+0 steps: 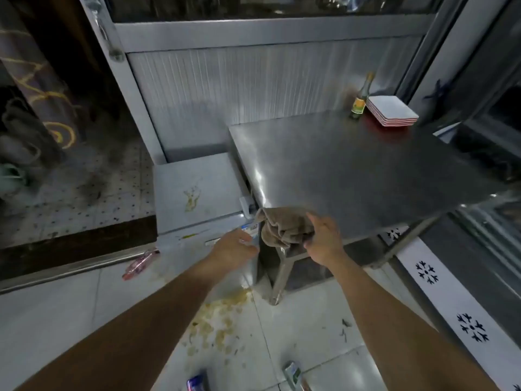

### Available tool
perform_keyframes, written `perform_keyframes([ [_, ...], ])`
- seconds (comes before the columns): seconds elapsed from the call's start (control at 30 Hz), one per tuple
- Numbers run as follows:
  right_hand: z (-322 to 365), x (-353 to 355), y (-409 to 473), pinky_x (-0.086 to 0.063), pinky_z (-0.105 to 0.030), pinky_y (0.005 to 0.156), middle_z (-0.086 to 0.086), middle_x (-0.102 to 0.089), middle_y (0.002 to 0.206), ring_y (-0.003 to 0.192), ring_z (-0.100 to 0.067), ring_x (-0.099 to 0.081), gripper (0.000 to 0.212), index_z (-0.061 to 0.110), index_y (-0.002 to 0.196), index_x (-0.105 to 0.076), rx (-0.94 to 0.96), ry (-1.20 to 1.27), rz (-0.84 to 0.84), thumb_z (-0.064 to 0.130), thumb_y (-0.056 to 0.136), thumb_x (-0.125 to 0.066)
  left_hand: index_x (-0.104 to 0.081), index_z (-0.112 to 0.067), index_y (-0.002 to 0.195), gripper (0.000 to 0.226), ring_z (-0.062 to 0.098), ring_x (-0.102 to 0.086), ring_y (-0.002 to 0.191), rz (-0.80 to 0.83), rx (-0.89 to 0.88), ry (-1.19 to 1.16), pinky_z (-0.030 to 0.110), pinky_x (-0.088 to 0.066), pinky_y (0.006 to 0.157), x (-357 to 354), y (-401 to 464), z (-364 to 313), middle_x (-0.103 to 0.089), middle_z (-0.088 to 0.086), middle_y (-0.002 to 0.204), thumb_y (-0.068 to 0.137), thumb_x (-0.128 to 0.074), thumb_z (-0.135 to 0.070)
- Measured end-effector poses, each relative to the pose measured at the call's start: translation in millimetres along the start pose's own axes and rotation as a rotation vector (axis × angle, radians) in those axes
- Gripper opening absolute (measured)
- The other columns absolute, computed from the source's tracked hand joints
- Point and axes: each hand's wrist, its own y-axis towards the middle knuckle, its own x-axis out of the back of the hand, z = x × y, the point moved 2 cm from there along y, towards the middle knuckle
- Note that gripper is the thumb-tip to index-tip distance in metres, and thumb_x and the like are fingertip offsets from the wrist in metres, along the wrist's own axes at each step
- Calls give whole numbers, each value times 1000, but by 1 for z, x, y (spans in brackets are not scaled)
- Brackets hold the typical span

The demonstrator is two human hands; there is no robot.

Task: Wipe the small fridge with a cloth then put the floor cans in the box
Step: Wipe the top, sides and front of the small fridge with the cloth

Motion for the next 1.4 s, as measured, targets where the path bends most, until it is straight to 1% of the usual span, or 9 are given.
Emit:
perform_keyframes([
  [0.17, -11, -8, 38, -29, -38, 110, -6, -28, 147, 133, -27, -26, 61, 29, 140, -38, 107, -268, -76, 13, 85, -62, -59, -16, 108, 32, 14, -55, 73, 18, -10, -33, 22, -41, 59, -8, 32, -18, -61, 5, 102, 77, -66, -17],
  [0.37, 6, 9, 59, -43, -33, 81, -12, -64, 106, 100, -30, -59, 24, 5, 103, -65, 238, -129, -187, 6, 93, -43, -52, -21, 108, 45, 19, -60, 95, 76, -34, -45, 24, -45, 76, -11, 48, -28, -60, 1, 106, 70, -77, -21],
  [0.53, 66, 43, 60, -47, -39, 68, -14, -66, 86, 79, -32, -60, 16, 8, 92, -60, 404, -17, -79, 12, 94, -45, -34, -30, 134, 95, 13, -51, 109, 105, -153, -159, 31, -44, 95, 12, 37, -40, -43, -11, 117, 55, -87, -26],
  [0.67, 126, 60, 54, -40, -32, 65, -7, -62, 74, 71, -24, -55, 18, 11, 76, -60, 543, 45, -53, 21, 90, -57, -42, -28, 121, 78, -13, -57, 85, 122, -294, -225, 6, -45, 69, 47, 22, -45, -55, -11, 110, 58, -86, -11],
  [0.77, 172, 56, 50, -35, -27, 62, -2, -59, 69, 68, -17, -53, 21, 11, 72, -61, 621, 88, 43, 25, 87, -61, -37, -18, 131, 87, 10, -54, 110, 43, -260, -248, 25, -50, 87, 80, 9, -39, -52, 1, 125, 59, -85, -12],
  [0.9, 239, 44, 33, -33, -18, 56, 9, -53, 55, 54, 1, -48, 25, 25, 60, -58, 687, 136, 195, 27, 84, -66, -49, -17, 104, 54, 22, -56, 97, -193, -200, -130, 36, -50, 80, 142, -4, -16, -58, 5, 104, 62, -83, -18],
  [1.07, 309, 22, 11, -50, -22, 64, 6, -68, 71, 67, -4, -62, 11, 22, 77, -71, 556, 297, 472, 28, 72, -79, -62, -6, 88, 24, 25, -61, 83, -149, -110, -253, 37, -49, 78, 225, -15, 32, -63, 11, 84, 66, -72, 0],
  [1.17, 342, -2, 1, -56, -28, 79, -5, -71, 94, 89, -15, -68, 36, 10, 101, -68, 377, 252, 672, 9, 68, -81, -63, -9, 78, 14, 28, -63, 80, -163, -86, -432, 39, -50, 83, 272, -23, 71, -67, 12, 80, 70, -65, 2],
  [1.4, 406, -81, -26, -53, -25, 82, -11, -67, 99, 93, -19, -64, 15, 5, 96, -62, 93, 645, 651, -4, 83, -63, -45, -12, 131, 62, 27, -54, 109, -207, 42, -515, 37, -45, 95, 365, -12, 155, -54, 8, 122, 77, -75, -18],
])
